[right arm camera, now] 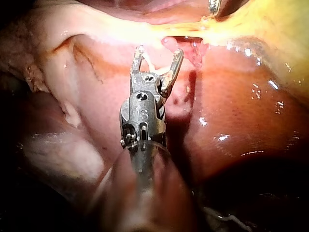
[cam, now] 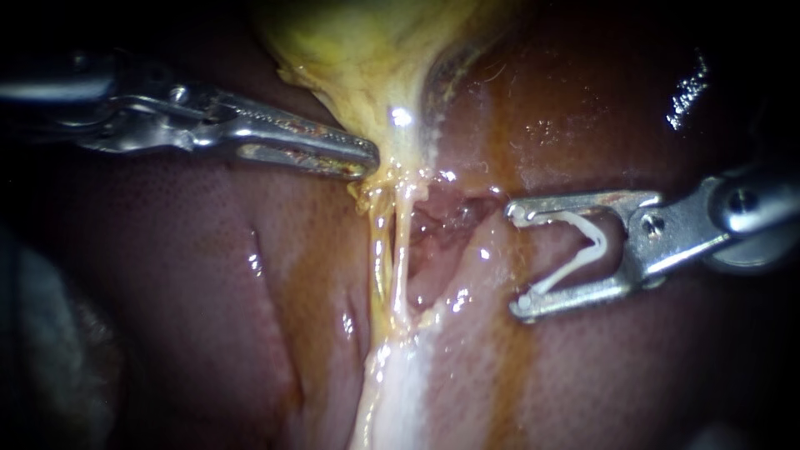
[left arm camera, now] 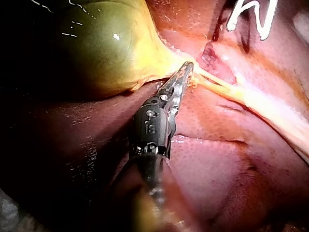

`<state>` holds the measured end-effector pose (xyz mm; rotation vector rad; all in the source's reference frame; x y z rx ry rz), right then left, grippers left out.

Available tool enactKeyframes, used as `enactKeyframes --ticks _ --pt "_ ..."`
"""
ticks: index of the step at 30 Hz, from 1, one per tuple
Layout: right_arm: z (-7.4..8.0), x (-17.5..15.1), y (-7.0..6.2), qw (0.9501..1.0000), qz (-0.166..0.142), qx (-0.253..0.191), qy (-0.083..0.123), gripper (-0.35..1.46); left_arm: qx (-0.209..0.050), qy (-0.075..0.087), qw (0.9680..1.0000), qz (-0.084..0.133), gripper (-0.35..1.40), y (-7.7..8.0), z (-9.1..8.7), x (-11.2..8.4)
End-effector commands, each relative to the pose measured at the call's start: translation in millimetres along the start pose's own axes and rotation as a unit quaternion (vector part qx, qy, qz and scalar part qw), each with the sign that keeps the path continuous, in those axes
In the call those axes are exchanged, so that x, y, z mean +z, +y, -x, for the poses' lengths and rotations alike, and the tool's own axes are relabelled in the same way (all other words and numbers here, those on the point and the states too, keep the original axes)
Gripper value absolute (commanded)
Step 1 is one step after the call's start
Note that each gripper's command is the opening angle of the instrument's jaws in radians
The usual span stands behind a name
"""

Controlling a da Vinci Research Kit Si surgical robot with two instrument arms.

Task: Grabbing gallbladder

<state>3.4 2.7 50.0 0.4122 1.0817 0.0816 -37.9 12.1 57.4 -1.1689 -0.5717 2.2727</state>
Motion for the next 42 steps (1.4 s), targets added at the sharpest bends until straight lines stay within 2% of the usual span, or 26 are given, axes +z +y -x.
enactKeyframes --ticks 1,9,10,11,14,16,18,31,42 --pt "0.0 0.0 0.0 1.0 0.0 0.003 0.0 0.5 0.0 0.0 1.0 0.0 -0.35 0.0 0.0 0.0" --pt "0.0 -0.1 0.0 1.0 0.0 0.003 0.0 0.5 0.0 0.0 1.0 0.0 -0.35 0.0 0.0 0.1" --pt "0.0 -0.1 0.0 1.0 0.0 0.003 0.0 0.5 0.0 0.0 1.0 0.0 -0.3 0.0 0.0 0.1" --pt "0.0 -0.1 0.0 1.0 0.0 0.003 0.0 0.5 0.0 0.0 1.0 -0.001 -0.11 0.0 0.1 0.2" --pt "0.0 -0.1 0.0 1.0 0.0 0.003 0.0 0.5 0.001 0.0 1.0 -0.001 0.22 0.1 0.2 0.3" --pt "0.0 -0.1 0.0 1.0 0.0 0.003 0.0 0.5 0.001 0.0 1.0 -0.001 0.37 0.1 0.2 0.4" --pt "0.0 -0.1 0.0 1.0 0.0 0.003 0.0 0.5 0.001 0.0 1.0 0.0 0.44 0.1 0.1 0.5" --pt "0.1 -0.1 0.0 1.0 0.0 0.003 0.0 0.5 0.003 0.0 1.0 0.001 0.49 0.0 0.8 1.5" --pt "0.1 0.0 0.0 1.0 0.0 0.003 0.001 0.5 0.01 -0.001 0.9999 0.003 0.49 -1.2 3.1 4.2"
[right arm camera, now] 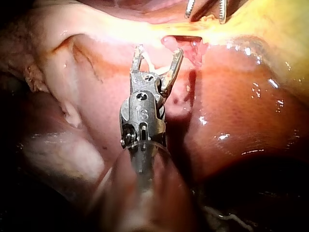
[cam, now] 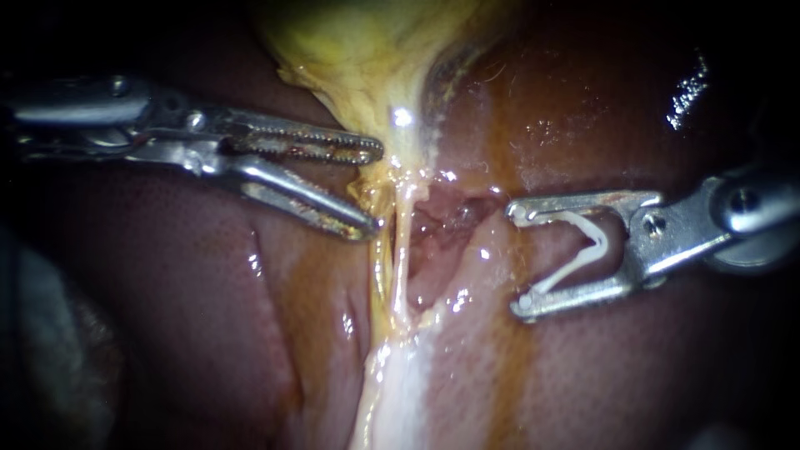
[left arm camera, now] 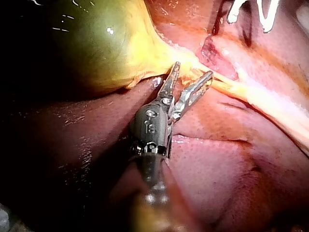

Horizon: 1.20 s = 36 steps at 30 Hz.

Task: Grabbing gallbladder

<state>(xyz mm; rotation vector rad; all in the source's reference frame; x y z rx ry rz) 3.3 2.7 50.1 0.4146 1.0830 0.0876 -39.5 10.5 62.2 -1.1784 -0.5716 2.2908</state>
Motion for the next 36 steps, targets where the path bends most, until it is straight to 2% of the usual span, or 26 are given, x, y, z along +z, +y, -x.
enactKeyframes --ticks 1,8,16,23,36 --pt "0.0 0.0 0.0 1.0 0.0 0.0 0.0 0.5 0.001 0.0 1.0 0.001 0.49 -0.2 0.2 0.2" --pt "0.0 0.0 0.0 1.0 0.0 0.0 0.0 0.5 0.004 -0.005 1.0 0.001 0.49 -0.6 1.3 1.0" --pt "0.0 0.0 0.0 1.0 0.0 0.0 0.0 0.5 0.005 -0.005 1.0 0.0 0.47 -0.8 1.2 1.5" --pt "0.0 0.0 0.0 1.0 0.0 0.0 0.0 0.5 0.004 -0.005 1.0 -0.001 0.39 -1.0 1.1 1.9" --pt "0.0 0.0 0.0 1.0 0.0 0.0 0.0 0.5 -0.004 -0.011 0.9999 -0.001 0.0 -1.2 1.3 1.7"
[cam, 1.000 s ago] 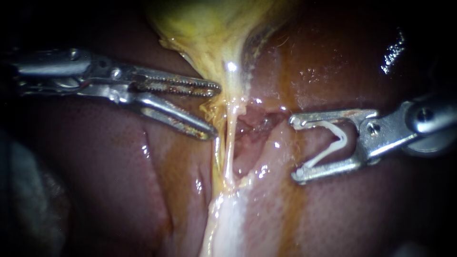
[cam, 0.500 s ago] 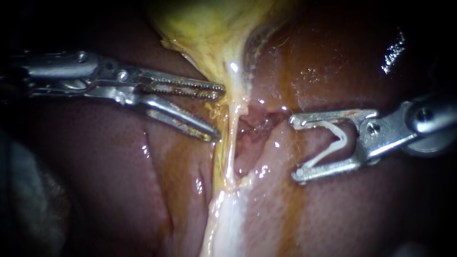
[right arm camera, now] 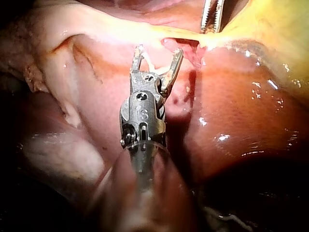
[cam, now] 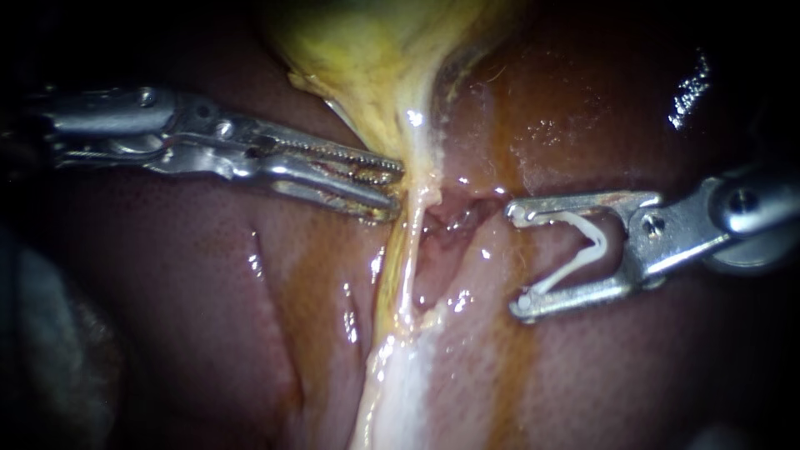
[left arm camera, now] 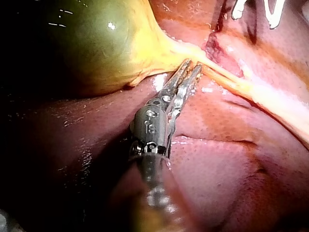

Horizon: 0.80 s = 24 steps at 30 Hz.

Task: Grabbing gallbladder

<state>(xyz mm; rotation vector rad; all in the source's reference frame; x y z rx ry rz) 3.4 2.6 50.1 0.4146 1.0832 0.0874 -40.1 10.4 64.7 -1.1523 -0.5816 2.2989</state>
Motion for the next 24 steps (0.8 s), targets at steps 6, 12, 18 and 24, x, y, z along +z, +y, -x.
enactKeyframes --ticks 6,12,18,24 --pt "0.0 0.0 0.0 1.0 0.0 0.0 0.0 0.5 -0.003 -0.001 1.0 0.0 -0.1 0.0 0.0 -0.2" --pt "0.0 0.0 0.0 1.0 0.0 0.0 0.0 0.5 -0.009 -0.001 1.0 0.004 -0.35 0.1 0.0 -0.5" --pt "0.0 0.0 0.0 1.0 0.0 0.0 0.0 0.5 -0.046 -0.029 0.9983 0.019 -0.35 0.8 0.1 -1.4" --pt "0.0 0.0 0.0 1.0 0.0 0.0 0.0 0.5 -0.06 -0.042 0.9967 0.034 -0.35 1.4 -1.0 -2.8"
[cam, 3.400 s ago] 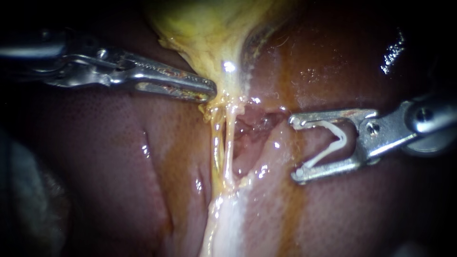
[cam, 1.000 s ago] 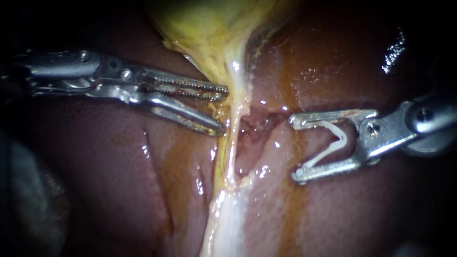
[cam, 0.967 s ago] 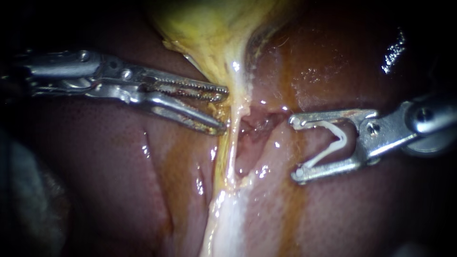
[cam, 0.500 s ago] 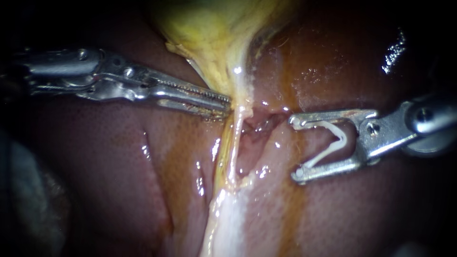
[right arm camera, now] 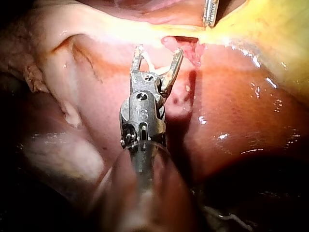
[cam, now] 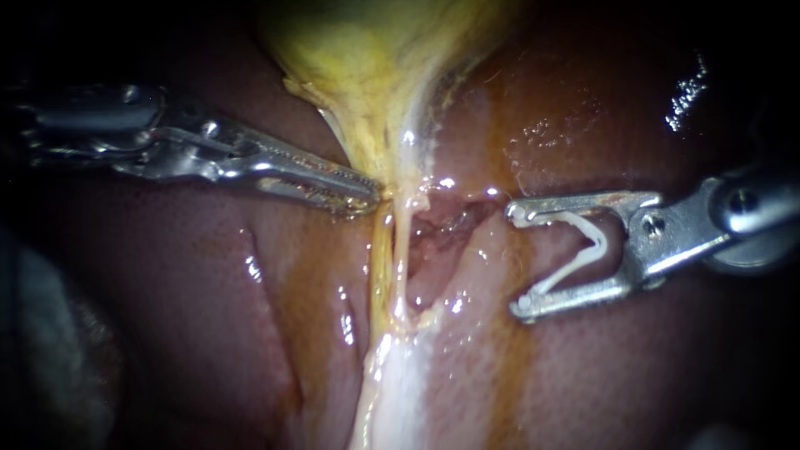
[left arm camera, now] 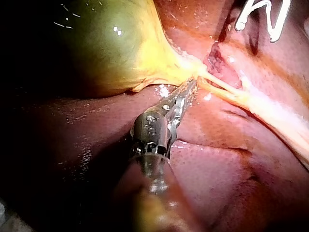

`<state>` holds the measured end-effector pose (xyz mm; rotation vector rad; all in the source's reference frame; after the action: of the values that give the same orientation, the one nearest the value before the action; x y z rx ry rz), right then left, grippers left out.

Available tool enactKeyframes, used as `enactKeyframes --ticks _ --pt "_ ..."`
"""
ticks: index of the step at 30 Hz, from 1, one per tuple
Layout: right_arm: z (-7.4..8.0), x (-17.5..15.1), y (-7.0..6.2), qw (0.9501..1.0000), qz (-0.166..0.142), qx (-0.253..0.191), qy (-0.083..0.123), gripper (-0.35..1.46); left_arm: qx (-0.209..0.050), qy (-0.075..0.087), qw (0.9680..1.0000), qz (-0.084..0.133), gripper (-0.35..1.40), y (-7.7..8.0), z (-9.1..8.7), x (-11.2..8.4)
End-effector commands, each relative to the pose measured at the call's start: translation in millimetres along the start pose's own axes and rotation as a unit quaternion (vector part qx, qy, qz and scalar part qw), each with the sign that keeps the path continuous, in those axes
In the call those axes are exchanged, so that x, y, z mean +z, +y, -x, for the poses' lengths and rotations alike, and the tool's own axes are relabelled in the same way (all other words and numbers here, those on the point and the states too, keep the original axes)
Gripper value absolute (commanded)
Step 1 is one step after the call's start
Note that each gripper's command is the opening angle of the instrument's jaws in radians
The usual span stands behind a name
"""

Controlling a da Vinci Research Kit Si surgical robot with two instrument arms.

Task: Grabbing gallbladder

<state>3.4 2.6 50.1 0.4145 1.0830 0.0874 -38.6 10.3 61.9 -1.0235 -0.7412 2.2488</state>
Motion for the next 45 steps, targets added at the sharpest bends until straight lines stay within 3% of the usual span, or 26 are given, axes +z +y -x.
enactKeyframes --ticks 1,8,12,21,30,45 --pt "0.0 0.0 0.0 1.0 0.0 0.0 0.0 0.5 -0.003 0.0 1.0 0.003 -0.35 0.1 -0.2 -0.3" --pt "0.0 0.0 0.0 1.0 0.0 0.0 0.0 0.5 -0.009 -0.002 0.9999 0.014 -0.35 0.5 -1.8 -2.9" --pt "0.0 0.0 0.0 1.0 0.0 0.0 0.0 0.5 -0.012 -0.002 0.9999 0.012 -0.35 1.5 -3.0 -4.6" --pt "0.0 -0.1 0.0 1.0 0.0 0.003 0.0 0.5 -0.022 0.016 0.9996 0.01 -0.35 3.8 -6.0 -8.1" --pt "0.0 -0.1 0.0 1.0 0.0 0.003 0.0 0.5 -0.022 0.024 0.9994 0.003 -0.35 3.5 -6.8 -11.1" --pt "0.0 -0.1 0.0 1.0 0.0 0.003 0.0 0.5 -0.019 0.025 0.9995 0.001 -0.35 3.3 -6.6 -11.5"
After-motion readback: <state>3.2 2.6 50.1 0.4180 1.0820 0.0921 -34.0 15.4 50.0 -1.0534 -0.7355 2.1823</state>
